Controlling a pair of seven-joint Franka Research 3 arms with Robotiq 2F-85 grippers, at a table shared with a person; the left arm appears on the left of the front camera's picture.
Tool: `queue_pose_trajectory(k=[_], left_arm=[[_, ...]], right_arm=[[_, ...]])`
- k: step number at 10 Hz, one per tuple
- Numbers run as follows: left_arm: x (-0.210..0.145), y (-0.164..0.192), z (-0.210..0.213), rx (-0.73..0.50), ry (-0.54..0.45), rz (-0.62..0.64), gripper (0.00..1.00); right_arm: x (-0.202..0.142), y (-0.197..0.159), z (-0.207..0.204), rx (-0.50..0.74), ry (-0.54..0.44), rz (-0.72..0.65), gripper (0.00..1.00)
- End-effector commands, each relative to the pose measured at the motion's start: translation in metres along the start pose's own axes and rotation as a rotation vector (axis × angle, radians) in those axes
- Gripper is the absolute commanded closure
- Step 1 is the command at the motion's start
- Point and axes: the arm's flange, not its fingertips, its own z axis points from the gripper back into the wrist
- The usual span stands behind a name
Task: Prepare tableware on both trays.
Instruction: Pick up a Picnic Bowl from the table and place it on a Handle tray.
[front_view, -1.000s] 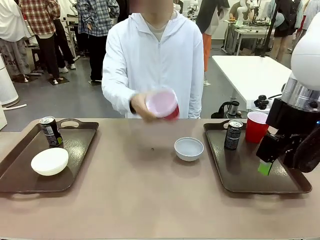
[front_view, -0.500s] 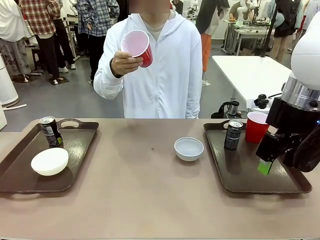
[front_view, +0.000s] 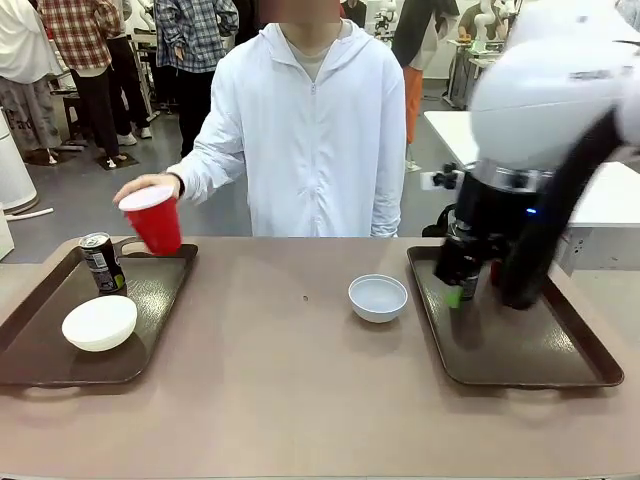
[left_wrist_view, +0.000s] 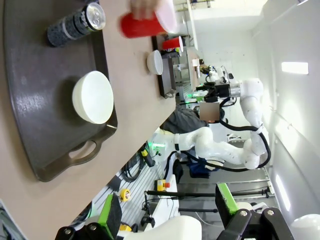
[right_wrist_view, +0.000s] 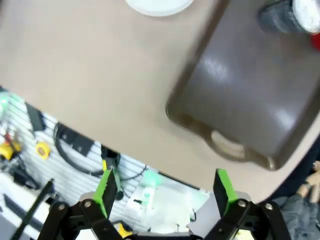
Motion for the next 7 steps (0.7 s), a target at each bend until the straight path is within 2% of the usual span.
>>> queue_pose_trajectory(k=[1, 2, 4, 6, 7], left_arm=[[-0.003, -0.002, 0.0, 0.018, 0.003, 0.009, 0.0], [-0.003, -0.002, 0.0, 0.018, 0.003, 0.009, 0.0], [-0.003, -0.002, 0.0, 0.018, 0.003, 0.009, 0.0], [-0.003, -0.002, 0.0, 0.018, 0.003, 0.009, 0.0], [-0.003, -0.002, 0.0, 0.018, 0.003, 0.009, 0.0]], right_arm=[[0.044, 0.007, -0.002, -0.053, -0.006, -0.064, 0.0], [0.066, 0.009, -0.009, -0.049, -0.012, -0.119, 0.0], [0.105, 0.014, -0.025, -0.121, -0.044, -0.185, 0.0], [0.12, 0.01, -0.038, -0.078, -0.069, -0.216, 0.0], [0.112, 0.01, -0.034, -0.008, -0.09, -0.2, 0.0]])
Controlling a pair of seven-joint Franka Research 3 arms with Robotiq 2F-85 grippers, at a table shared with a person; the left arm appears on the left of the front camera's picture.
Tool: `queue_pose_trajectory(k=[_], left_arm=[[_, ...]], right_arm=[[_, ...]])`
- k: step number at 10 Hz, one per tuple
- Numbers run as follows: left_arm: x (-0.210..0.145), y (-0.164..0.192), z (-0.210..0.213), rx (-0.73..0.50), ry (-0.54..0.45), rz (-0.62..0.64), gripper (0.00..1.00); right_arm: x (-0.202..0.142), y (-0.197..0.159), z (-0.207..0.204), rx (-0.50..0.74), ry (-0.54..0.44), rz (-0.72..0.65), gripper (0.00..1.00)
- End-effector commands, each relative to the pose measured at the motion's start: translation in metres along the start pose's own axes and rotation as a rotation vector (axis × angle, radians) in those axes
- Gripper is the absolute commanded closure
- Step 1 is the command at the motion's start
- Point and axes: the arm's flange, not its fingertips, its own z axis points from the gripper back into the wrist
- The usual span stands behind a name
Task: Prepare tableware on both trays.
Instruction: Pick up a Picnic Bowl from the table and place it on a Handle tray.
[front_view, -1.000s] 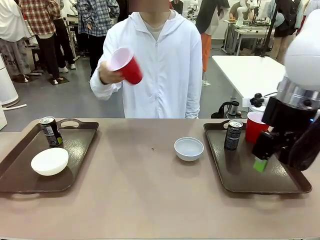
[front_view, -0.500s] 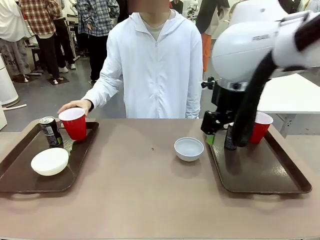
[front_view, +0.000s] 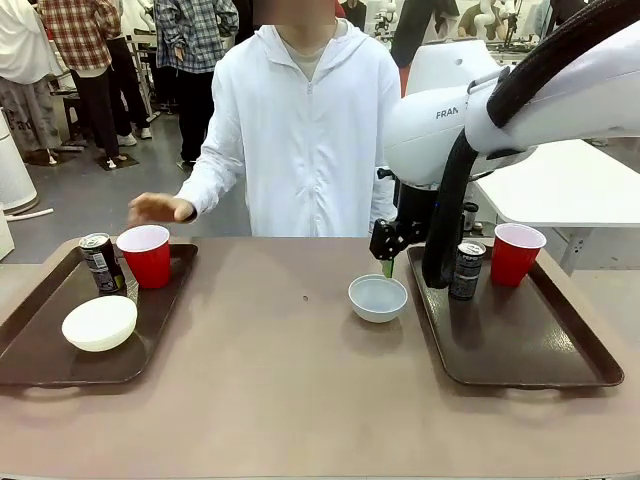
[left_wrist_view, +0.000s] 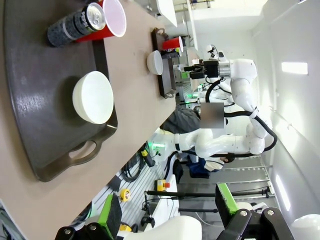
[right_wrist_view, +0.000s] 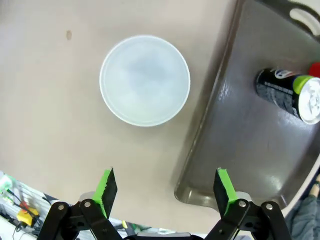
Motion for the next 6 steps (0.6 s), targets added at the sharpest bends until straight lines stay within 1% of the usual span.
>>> queue_pose_trajectory(k=[1, 5, 6], left_arm=[[-0.003, -0.002, 0.0, 0.018, 0.003, 0.009, 0.0], [-0.003, -0.002, 0.0, 0.018, 0.003, 0.009, 0.0], [-0.003, -0.002, 0.0, 0.018, 0.003, 0.009, 0.0]], right_arm=[[-0.005, 0.0, 0.003, -0.016, 0.007, 0.009, 0.0], [-0.001, 0.001, 0.001, -0.005, 0.003, 0.006, 0.0], [0.008, -0.001, -0.014, 0.028, -0.021, -0.033, 0.0]])
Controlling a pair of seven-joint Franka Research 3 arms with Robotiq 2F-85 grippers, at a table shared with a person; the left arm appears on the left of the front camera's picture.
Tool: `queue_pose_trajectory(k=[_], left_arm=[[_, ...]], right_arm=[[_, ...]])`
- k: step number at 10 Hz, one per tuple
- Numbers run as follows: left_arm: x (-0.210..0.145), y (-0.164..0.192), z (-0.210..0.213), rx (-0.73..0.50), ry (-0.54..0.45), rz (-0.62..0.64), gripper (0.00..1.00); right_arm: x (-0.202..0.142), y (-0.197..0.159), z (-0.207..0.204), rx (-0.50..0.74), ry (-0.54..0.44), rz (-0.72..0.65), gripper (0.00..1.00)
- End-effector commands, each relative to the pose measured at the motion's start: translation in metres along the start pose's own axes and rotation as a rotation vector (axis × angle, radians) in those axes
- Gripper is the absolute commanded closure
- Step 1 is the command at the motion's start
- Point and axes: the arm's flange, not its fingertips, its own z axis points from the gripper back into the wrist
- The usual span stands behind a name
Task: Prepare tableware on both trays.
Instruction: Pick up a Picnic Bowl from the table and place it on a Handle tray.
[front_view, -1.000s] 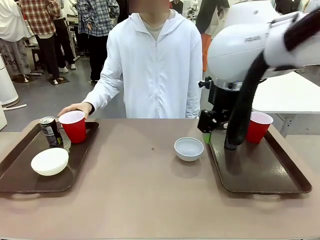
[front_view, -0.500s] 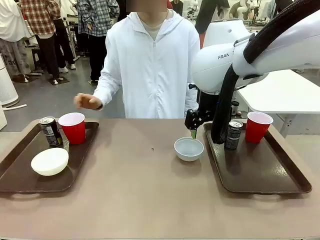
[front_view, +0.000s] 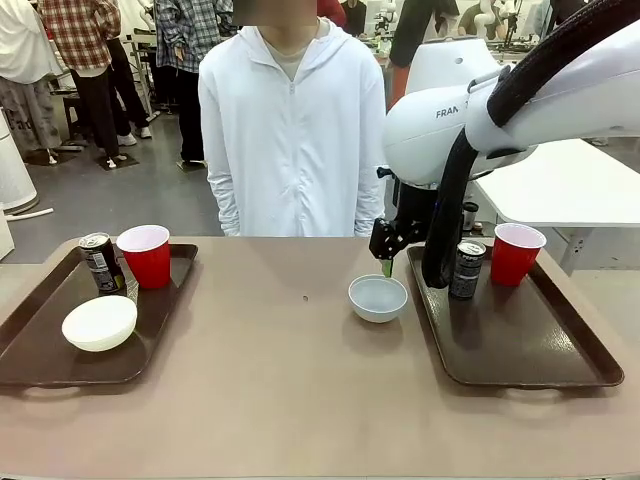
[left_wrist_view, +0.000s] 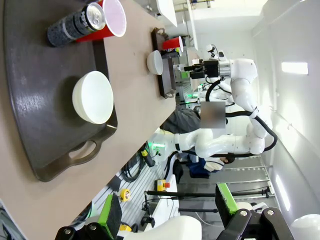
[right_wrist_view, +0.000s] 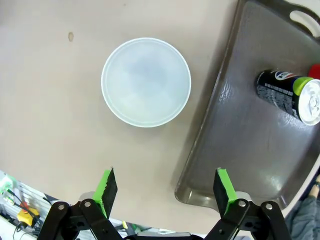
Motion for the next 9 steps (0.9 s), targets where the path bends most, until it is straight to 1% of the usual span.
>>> queue_pose_trajectory(k=[1, 4, 9], left_arm=[[-0.003, -0.002, 0.0, 0.018, 0.003, 0.009, 0.0], [-0.003, -0.002, 0.0, 0.018, 0.003, 0.009, 0.0], [-0.003, -0.002, 0.0, 0.018, 0.003, 0.009, 0.0]], right_arm=[[0.016, -0.004, -0.028, 0.037, -0.032, -0.063, 0.0], [0.033, -0.002, -0.057, -0.011, -0.061, -0.108, 0.0], [0.057, -0.01, -0.087, -0.022, -0.069, -0.142, 0.0]])
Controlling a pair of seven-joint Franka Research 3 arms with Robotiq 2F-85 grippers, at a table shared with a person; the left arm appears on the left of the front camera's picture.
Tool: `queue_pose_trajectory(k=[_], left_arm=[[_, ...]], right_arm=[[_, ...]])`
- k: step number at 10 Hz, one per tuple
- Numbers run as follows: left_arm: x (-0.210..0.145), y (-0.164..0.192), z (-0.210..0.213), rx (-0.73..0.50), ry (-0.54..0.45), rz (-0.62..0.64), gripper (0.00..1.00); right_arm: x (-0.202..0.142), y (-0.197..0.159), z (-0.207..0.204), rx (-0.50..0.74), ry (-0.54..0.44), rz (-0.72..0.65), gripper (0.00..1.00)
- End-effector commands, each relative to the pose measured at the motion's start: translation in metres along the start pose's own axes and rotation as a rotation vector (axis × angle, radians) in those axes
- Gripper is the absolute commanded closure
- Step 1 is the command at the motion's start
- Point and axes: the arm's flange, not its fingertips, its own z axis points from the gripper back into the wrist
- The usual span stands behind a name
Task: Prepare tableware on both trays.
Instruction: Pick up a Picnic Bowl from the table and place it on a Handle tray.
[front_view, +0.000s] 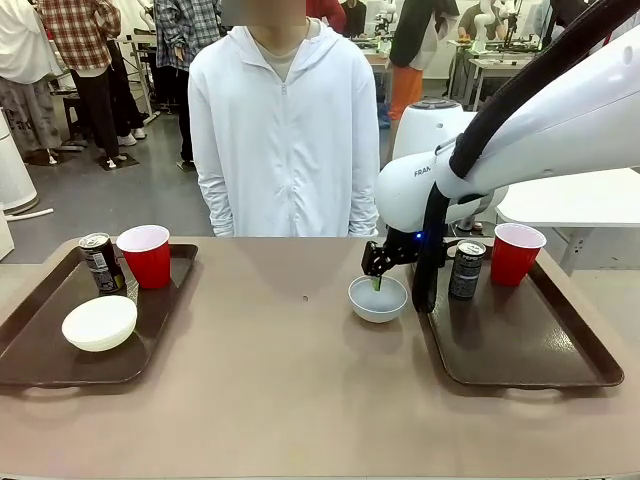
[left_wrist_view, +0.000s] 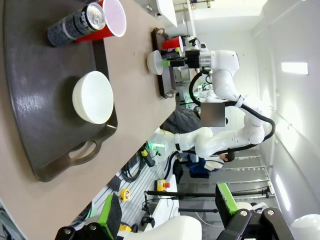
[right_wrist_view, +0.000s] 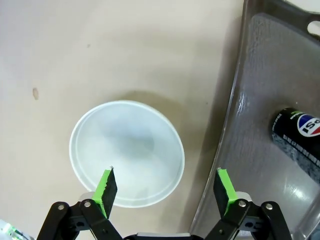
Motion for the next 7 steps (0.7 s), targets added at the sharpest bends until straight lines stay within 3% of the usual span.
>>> queue_pose_trajectory(k=[1, 2, 3, 4, 6, 7], left_arm=[[-0.003, -0.002, 0.0, 0.018, 0.003, 0.009, 0.0], [-0.003, -0.002, 0.0, 0.018, 0.003, 0.009, 0.0], [-0.003, -0.002, 0.0, 0.018, 0.003, 0.009, 0.0], [-0.003, -0.002, 0.0, 0.018, 0.003, 0.009, 0.0], [-0.003, -0.002, 0.0, 0.018, 0.003, 0.009, 0.0], [-0.003, -0.002, 0.0, 0.018, 0.003, 0.009, 0.0]], right_arm=[[0.014, 0.002, -0.012, -0.009, -0.011, -0.011, 0.02], [0.017, -0.002, -0.019, -0.006, 0.001, -0.008, 0.58], [0.02, -0.004, -0.023, -0.013, 0.004, -0.011, 0.6], [0.021, -0.005, -0.025, -0.017, 0.011, -0.017, 1.0], [0.021, -0.006, -0.024, -0.024, 0.012, -0.017, 1.0], [0.021, -0.007, -0.024, -0.024, 0.014, -0.019, 0.86]])
